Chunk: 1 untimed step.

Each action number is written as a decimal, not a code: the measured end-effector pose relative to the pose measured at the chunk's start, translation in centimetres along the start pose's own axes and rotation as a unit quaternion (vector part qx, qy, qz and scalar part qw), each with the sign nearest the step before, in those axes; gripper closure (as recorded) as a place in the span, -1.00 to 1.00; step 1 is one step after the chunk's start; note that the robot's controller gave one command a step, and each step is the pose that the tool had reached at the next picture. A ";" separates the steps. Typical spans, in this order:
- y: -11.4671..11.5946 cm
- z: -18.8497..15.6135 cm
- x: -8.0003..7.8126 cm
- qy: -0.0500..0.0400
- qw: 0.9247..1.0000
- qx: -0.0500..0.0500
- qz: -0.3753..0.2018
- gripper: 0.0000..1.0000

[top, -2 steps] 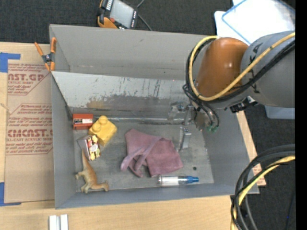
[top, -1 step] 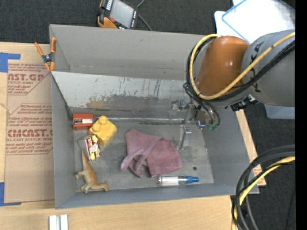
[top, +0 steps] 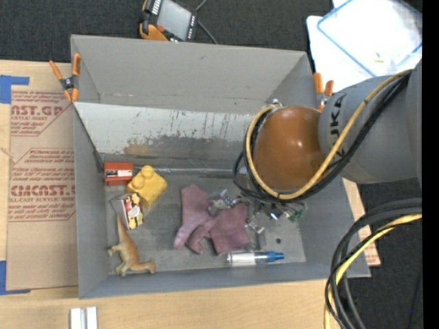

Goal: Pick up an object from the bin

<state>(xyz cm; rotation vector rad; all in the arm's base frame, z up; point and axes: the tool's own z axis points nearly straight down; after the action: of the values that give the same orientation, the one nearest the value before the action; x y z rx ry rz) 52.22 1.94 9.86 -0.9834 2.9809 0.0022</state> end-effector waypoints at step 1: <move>1.4 -2.4 -4.1 -0.001 0.994 0.001 0.110 -1.00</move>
Offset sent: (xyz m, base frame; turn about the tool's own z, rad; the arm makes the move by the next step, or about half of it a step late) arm -0.0363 -0.0151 0.0014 -0.5575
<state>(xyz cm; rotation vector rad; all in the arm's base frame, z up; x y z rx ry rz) 54.71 5.48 12.31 -0.6502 3.0680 0.0010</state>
